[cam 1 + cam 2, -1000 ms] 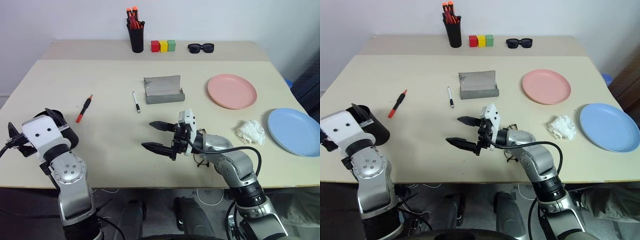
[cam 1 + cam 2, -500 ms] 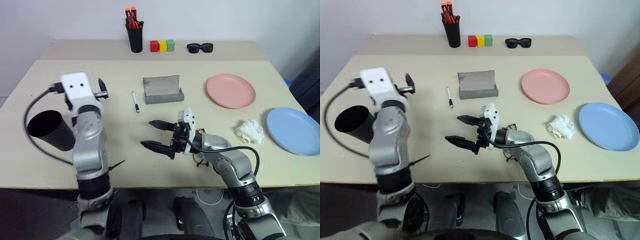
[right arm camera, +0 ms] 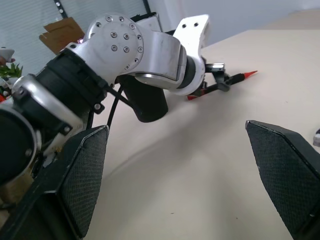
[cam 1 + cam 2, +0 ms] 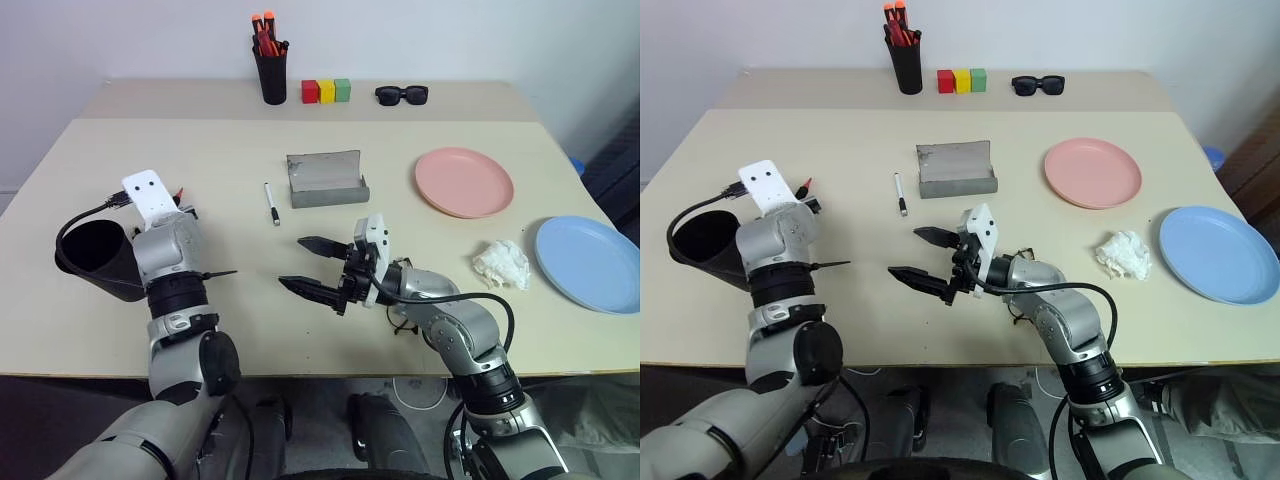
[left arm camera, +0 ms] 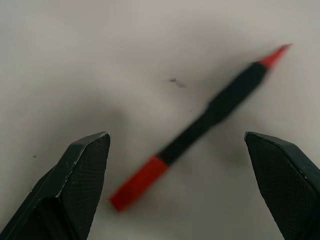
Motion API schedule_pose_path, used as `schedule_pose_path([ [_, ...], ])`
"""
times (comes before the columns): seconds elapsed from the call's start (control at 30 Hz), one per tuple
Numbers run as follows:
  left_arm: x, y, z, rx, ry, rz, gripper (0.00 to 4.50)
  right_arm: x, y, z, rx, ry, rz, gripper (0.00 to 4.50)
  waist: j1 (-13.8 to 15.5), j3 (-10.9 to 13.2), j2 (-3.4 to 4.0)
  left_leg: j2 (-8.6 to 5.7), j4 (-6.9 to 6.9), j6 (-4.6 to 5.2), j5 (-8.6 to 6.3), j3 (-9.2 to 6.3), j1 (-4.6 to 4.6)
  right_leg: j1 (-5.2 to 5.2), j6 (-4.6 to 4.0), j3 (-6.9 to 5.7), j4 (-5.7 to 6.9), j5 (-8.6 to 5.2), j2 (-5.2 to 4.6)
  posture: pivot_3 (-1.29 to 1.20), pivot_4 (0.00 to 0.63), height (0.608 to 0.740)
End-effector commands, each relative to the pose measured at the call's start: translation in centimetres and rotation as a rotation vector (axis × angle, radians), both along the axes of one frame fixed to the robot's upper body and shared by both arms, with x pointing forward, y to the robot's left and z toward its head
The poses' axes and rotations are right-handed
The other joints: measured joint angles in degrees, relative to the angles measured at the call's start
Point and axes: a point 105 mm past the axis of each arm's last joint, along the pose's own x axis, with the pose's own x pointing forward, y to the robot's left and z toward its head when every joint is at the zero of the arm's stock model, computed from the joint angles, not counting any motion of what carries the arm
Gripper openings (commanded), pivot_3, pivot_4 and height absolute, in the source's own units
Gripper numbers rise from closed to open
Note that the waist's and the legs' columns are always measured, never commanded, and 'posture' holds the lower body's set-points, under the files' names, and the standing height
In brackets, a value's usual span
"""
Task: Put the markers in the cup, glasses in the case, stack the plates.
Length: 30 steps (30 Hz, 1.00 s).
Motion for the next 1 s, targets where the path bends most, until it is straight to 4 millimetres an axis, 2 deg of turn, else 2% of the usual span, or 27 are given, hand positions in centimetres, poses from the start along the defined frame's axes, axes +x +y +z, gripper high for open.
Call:
schedule_pose_path([
  [0.03, 0.3, 0.8, 0.9, -0.023, -0.035, 0.029, 4.41, -0.2, -0.1, 0.9, 0.026, -0.037, -0.007, 4.50, 0.0, 0.0, 0.00, 0.00, 0.00, 0.00, 0.00, 0.00, 0.00, 0.00, 0.00, 0.00, 0.00, 0.00, 0.00, 0.00, 0.150, 0.740],
  [0.1, 0.3, 0.5, 0.4, -0.065, -0.030, 0.015, 4.41, -0.2, -0.1, 0.8, 0.026, -0.035, -0.010, 4.50, 0.0, 0.0, 0.00, 0.00, 0.00, 0.00, 0.00, 0.00, 0.00, 0.00, 0.00, 0.00, 0.00, 0.00, 0.00, 0.00, 0.150, 0.740],
  [0.2, 0.4, 0.0, 0.2, -0.100, -0.031, -0.013, 3.57, -0.2, -0.1, 0.8, 0.026, -0.033, -0.012, 4.50, 0.0, 0.0, 0.00, 0.00, 0.00, -0.01, 0.00, 0.00, 0.01, 0.00, 0.00, 0.00, 0.01, 0.00, 0.00, 0.00, 0.150, 0.740],
  [0.43, 0.2, -1.3, -0.1, -0.140, -0.041, -0.066, 0.03, -0.2, 0.0, 0.8, 0.022, -0.032, -0.006, 4.50, 0.0, 0.0, 0.00, 0.00, -0.01, -0.01, 0.00, 0.00, 0.01, 0.00, 0.00, 0.00, 0.01, 0.00, 0.00, 0.00, 0.150, 0.740],
  [0.57, 0.5, -2.7, 0.8, -0.085, -0.088, -0.157, 0.03, -0.2, 0.0, 0.7, 0.018, -0.032, -0.003, 4.50, 0.1, 0.0, 0.00, -0.01, -0.01, -0.01, 0.00, 0.01, 0.01, 0.01, -0.01, 0.01, 0.01, 0.00, -0.02, 0.00, 0.150, 0.740],
  [0.67, 0.3, -4.9, 1.7, -0.083, -0.151, -0.255, 0.03, -0.2, 0.0, 0.7, 0.015, -0.033, -0.002, 4.50, 0.2, 0.0, 0.00, -0.02, -0.01, -0.02, 0.00, 0.01, 0.00, 0.01, -0.01, 0.01, 0.00, 0.00, -0.03, 0.00, 0.150, 0.740],
  [0.83, -1.8, -8.2, 0.9, -0.079, -0.065, -0.356, 0.03, -0.1, -0.3, 0.6, 0.006, -0.035, -0.010, 4.50, 0.0, 0.0, 0.00, -0.02, -0.01, -0.02, 0.01, 0.01, -0.01, 0.01, -0.01, 0.02, -0.01, 0.00, -0.03, 0.00, 0.150, 0.740],
  [1.0, -3.9, -12.0, 0.4, -0.149, 0.013, -0.464, 0.03, -0.2, -0.3, 0.4, 0.002, -0.027, -0.006, 4.50, -0.1, 0.0, 0.00, 0.00, -0.02, -0.02, 0.01, 0.00, 0.00, 0.00, -0.01, 0.02, 0.00, 0.00, 0.01, 0.00, 0.150, 0.740],
])
